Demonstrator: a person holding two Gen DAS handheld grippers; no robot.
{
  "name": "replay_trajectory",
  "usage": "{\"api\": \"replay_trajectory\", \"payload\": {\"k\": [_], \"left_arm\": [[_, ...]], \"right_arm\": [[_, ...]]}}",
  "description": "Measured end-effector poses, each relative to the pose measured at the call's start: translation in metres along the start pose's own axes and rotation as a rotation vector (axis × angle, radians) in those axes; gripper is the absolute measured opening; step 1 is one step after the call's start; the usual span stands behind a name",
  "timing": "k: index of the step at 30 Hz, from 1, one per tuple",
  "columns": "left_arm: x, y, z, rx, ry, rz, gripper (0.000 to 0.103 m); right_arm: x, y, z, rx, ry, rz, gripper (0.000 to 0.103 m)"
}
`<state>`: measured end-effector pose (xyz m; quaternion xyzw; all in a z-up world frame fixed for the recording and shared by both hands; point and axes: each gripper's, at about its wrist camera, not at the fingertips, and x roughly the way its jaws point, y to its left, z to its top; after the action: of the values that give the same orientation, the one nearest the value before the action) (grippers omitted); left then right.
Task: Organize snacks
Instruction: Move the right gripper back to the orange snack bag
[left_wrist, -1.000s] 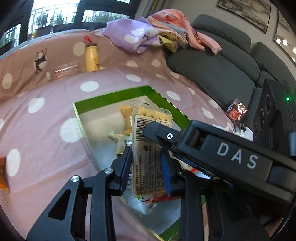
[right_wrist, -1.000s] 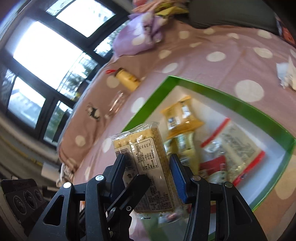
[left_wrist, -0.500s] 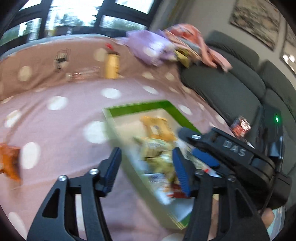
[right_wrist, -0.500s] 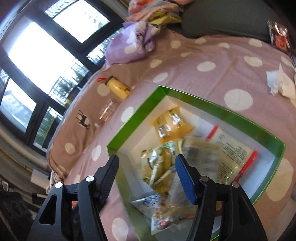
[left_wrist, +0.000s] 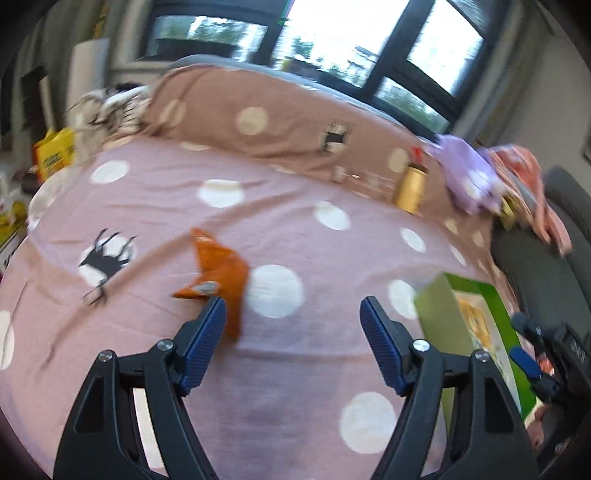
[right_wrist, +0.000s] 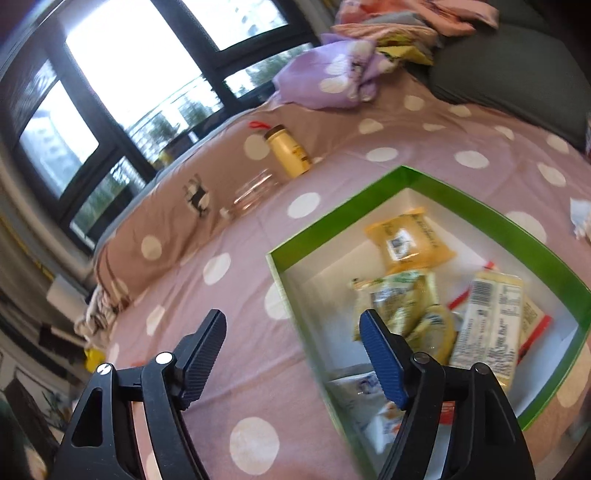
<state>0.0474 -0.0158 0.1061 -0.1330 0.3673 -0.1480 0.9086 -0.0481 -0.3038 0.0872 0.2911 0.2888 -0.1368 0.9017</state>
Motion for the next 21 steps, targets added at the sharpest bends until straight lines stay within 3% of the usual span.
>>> {"api": "replay_trajectory", "payload": {"k": [5,9,12,18,21], "left_arm": [[0.002,0.026,0.004,-0.063,-0.002,0.049,0.081],[0.008,0.041,0.007,-0.092,0.020,0.068,0.081],[0.012,0.053,0.009,-0.148,0.038,0.049,0.081],[0.025,0.069,0.009,-0.169,0.075,0.105,0.081],[0.039,0.078,0.006,-0.205,0.128,0.077,0.081]], "right_arm": [[0.008,0.033,-0.007,-0.081,0.037,0.038,0.079],[0.024,0.069,-0.016,-0.135,0.102,0.128,0.079],[0.044,0.097,-0.024,-0.170,0.197,0.190,0.080],[0.090,0.163,-0.027,-0.230,0.359,0.320,0.080],[0.118,0.191,-0.037,-0.291,0.444,0.327,0.080]]}}
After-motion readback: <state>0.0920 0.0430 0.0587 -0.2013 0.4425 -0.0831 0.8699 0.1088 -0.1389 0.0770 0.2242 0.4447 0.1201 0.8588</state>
